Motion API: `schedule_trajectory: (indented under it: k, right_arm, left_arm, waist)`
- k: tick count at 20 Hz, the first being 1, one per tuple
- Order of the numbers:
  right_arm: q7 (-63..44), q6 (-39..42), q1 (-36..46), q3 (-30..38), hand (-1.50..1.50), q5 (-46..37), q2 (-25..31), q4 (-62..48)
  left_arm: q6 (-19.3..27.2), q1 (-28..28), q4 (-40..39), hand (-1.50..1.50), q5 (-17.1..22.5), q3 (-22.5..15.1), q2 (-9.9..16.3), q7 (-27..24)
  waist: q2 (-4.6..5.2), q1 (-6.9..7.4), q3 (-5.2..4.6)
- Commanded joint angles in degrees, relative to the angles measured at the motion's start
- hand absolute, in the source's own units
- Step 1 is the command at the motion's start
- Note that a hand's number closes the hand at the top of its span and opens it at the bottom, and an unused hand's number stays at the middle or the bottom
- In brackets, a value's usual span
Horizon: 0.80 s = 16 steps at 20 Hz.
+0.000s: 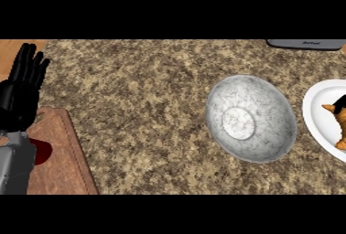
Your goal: Pick the croissant from the plate and place it in the bowl
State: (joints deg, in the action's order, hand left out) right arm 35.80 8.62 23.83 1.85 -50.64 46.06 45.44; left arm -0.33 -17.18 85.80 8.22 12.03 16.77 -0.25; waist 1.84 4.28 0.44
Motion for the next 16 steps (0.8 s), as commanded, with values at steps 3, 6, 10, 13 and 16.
schedule_trajectory:
  k: [3,6,10,13,16]
  right_arm:
    - [14.7,-3.9,6.6,2.3,1.5,-0.1,7.2,-9.0]
    - [19.3,-4.3,10.1,5.4,1.5,1.9,9.7,-13.0]
    - [29.5,2.5,15.0,7.4,1.5,5.1,14.1,-17.3]
    - [32.9,3.8,18.6,8.3,1.5,8.1,12.7,-17.9]
    - [35.2,8.7,22.6,8.7,1.5,10.5,14.4,-18.2]
  left_arm:
    - [-0.4,0.2,-0.5,0.0,-0.4,-0.9,-0.9,-1.5]
    - [0.6,-2.7,-0.3,0.0,-0.7,-0.9,-0.2,0.9]
    - [0.5,0.4,-0.5,0.0,-0.9,-1.1,-1.2,-0.4]
    - [0.9,-1.6,-2.2,0.0,-1.3,-0.9,-1.1,-1.1]
    - [0.9,-1.5,-2.5,0.0,-1.9,-1.3,-1.0,-1.4]
  waist:
    - [0.51,1.41,0.19]
    - [0.43,0.98,0.28]
    - [-0.23,0.77,0.0]
    - [-0.11,0.09,-0.03]
    - [-0.46,-0.35,-0.17]
